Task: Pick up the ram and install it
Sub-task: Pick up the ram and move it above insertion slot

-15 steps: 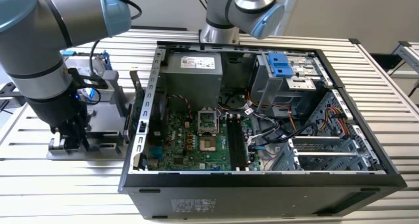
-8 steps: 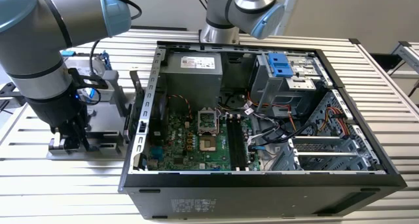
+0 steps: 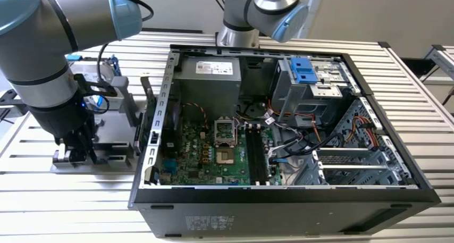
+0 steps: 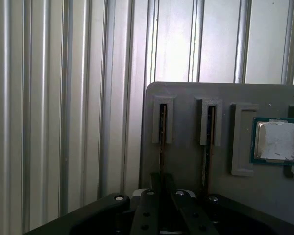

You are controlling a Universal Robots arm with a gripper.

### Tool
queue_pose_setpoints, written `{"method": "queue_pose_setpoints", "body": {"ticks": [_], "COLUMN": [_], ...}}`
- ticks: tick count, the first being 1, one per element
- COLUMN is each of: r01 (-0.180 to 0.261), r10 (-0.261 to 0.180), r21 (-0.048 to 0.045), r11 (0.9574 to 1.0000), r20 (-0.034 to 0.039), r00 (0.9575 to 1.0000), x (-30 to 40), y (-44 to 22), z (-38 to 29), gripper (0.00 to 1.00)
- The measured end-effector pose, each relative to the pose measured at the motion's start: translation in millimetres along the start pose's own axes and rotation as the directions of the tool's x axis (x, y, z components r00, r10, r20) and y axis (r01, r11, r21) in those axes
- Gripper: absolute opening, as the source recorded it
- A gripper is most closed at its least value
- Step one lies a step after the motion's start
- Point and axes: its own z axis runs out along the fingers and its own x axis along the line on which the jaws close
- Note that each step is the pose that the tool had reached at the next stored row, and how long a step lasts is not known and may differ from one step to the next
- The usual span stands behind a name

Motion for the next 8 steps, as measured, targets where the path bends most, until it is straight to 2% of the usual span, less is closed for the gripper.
{"method": "queue_pose_setpoints", "body": {"ticks": [8], "r01": [0.000], "r10": [0.000], "r21": [0.0007], "r11": [1.0000], "r20": [-0.0001], "r00": [1.0000], "x": [0.0], "y": [-0.1], "z": [0.1], "gripper": [0.00]}}
